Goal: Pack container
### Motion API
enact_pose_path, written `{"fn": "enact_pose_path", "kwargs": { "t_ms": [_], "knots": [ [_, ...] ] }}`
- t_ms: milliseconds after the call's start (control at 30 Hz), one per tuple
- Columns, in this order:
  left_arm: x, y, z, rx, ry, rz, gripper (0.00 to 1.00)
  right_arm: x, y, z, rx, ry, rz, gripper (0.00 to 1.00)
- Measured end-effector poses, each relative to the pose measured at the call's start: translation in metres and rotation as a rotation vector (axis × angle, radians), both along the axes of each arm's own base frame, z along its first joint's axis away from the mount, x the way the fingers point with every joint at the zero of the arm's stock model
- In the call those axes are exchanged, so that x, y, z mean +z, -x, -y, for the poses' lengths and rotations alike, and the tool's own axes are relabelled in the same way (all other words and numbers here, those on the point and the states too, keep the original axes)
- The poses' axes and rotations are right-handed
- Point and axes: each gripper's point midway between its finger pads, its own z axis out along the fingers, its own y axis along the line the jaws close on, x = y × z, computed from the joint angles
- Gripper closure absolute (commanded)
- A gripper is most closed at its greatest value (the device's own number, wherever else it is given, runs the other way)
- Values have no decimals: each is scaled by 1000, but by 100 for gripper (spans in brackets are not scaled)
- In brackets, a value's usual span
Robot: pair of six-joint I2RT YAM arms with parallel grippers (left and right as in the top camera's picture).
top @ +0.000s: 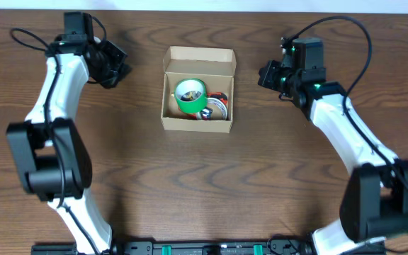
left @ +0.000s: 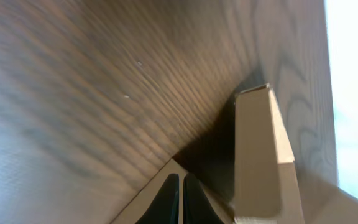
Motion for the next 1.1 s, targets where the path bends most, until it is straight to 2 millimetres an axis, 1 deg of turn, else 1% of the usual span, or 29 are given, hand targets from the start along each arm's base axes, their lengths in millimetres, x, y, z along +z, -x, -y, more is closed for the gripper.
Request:
{"fn": "enact_pose_path", "kwargs": {
  "t_ms": [67,133,267,400,600,700,833,933,1100],
  "knots": [
    [-15,-2,9,-22,57,-25,94,-13,-3,-5,-6,-36,-31,99],
    [-26,-4,16,-36,107,-38,95,-26,-6,-9,-11,-74,-59,99],
    [-40,-7,26,-52,187,-62,95,-46,-14,-19,-27,-151,-94,99],
    [-47,-9,34,-59,238,-72,95,-65,-19,-26,-52,-224,-137,99],
    [-46,-13,50,-85,277,-56,95,-92,-23,-34,-87,-309,-203,99],
    [-49,-11,60,-101,285,-66,95,-102,-26,-37,-102,-344,-222,99],
    [-57,-8,72,-127,298,-82,95,-109,-32,-44,-112,-387,-218,99],
    [-62,-9,78,-139,304,-81,95,-115,-33,-49,-114,-407,-223,99],
    [-66,-12,83,-149,315,-67,95,-117,-37,-59,-108,-433,-207,99]
  ]
}}
